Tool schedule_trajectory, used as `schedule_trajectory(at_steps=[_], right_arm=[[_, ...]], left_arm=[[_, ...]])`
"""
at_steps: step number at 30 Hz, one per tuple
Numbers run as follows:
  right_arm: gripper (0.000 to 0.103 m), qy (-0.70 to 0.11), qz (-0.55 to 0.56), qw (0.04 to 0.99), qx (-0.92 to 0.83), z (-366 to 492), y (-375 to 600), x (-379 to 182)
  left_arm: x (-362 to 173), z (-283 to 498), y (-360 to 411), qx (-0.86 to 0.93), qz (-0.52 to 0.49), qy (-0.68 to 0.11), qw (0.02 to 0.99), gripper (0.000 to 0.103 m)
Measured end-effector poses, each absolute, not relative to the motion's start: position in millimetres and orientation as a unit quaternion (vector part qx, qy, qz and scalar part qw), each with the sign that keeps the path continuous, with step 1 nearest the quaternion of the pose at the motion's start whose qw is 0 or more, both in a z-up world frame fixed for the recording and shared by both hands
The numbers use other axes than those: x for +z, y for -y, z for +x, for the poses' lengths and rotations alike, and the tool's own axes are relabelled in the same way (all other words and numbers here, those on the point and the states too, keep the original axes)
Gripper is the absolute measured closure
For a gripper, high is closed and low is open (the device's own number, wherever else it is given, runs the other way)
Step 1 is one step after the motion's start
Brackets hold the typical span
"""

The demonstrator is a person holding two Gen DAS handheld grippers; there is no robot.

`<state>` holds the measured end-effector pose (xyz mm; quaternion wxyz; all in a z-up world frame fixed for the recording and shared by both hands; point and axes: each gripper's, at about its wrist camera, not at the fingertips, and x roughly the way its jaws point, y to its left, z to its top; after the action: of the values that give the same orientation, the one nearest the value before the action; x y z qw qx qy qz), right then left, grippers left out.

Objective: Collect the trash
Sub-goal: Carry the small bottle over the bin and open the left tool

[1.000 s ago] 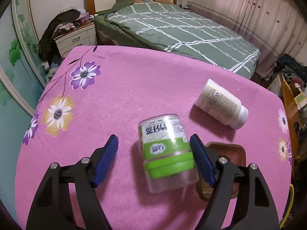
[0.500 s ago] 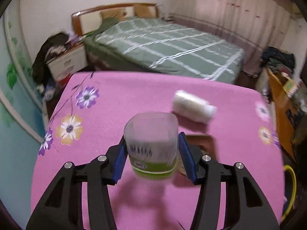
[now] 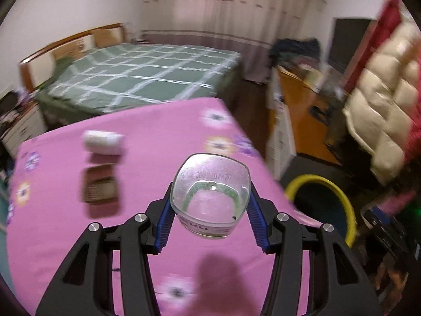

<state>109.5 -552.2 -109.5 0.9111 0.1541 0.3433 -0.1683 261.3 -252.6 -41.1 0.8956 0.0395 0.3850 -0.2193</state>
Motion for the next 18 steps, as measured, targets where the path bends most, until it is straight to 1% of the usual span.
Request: schedule_trajectory(at_steps=[8,13,18], right_arm=[[0.051,-0.339,0.167,0.906,-0.190,78,577,-111],[0.051,-0.341,0.170,0.903,-0.199,72,582,-112],[0.051,-0.339,0.169,0.901,-0.212,73,584,-113]], left_arm=[[-69,215,388,-0.343,0.084,-0.415,0.839,0.052],[-96,215,440,-0.370,0.104,-0.434,0.815,0.052],[-117,225,466,-0.373,0.108,-0.454,0.802,0.052]])
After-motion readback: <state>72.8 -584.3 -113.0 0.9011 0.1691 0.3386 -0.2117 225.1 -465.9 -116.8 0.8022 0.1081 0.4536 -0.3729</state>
